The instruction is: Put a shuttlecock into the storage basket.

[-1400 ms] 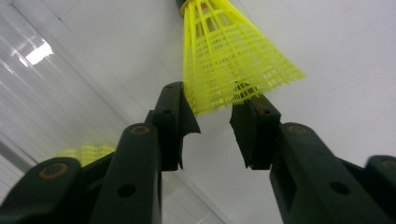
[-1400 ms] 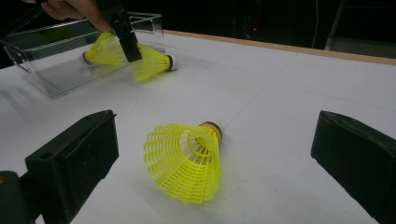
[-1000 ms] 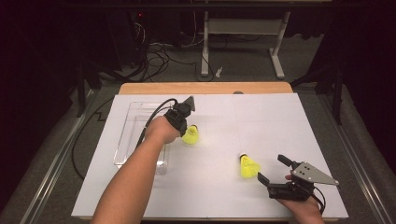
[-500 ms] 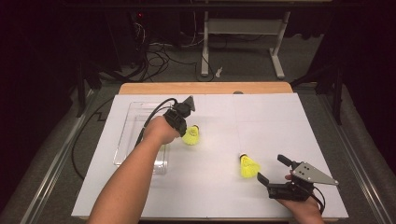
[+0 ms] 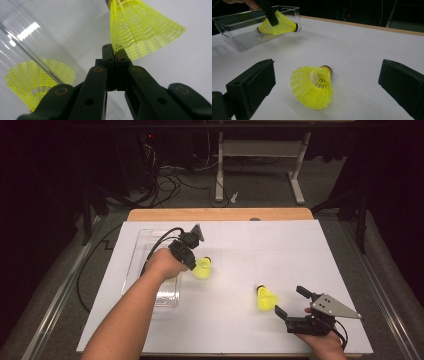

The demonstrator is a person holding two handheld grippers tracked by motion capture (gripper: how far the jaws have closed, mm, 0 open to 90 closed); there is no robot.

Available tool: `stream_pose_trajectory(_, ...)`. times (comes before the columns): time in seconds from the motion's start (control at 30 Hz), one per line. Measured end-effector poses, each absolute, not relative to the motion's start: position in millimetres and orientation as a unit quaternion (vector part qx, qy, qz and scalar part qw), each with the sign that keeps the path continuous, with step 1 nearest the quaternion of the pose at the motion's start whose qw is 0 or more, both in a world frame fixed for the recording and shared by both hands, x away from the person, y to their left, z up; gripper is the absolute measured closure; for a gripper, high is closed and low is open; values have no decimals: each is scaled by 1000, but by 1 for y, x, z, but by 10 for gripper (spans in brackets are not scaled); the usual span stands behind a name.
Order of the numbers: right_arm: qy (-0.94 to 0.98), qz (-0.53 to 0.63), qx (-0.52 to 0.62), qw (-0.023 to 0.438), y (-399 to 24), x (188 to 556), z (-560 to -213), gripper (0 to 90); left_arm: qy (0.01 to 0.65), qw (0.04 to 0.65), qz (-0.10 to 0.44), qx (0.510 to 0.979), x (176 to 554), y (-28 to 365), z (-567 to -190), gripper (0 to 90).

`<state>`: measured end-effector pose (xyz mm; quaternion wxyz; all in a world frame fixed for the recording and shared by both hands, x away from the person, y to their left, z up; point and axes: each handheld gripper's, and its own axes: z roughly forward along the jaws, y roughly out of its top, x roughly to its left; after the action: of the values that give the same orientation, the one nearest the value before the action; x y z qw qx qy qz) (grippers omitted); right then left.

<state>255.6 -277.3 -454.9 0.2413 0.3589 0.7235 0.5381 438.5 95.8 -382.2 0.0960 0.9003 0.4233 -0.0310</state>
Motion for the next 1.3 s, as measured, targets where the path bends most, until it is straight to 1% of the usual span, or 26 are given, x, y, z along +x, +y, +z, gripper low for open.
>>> stream_pose_trajectory(0.17, 724, 538, 359, 241, -276, 256, -455, 16, 419, 100, -38, 902, 430, 101, -380, 895)
stream_pose_trajectory(0.23, 724, 537, 358, 241, -276, 256, -455, 17, 419, 103, -30, 901, 426, 102, -378, 895)
stream_pose_trajectory(0.27, 725, 537, 358, 241, -276, 255, -455, 17, 419, 105, -38, 901, 425, 103, -378, 895)
stream_pose_trajectory(0.57, 725, 536, 358, 243, -277, 255, -455, 17, 416, 111, -45, 901, 414, 108, -376, 893)
stream_pose_trajectory(0.93, 725, 536, 357, 242, -277, 255, -455, 16, 424, 107, -53, 898, 404, 121, -376, 893)
stream_pose_trajectory(1.3, 726, 535, 357, 242, -277, 255, -454, 16, 415, 113, -60, 901, 398, 120, -377, 893)
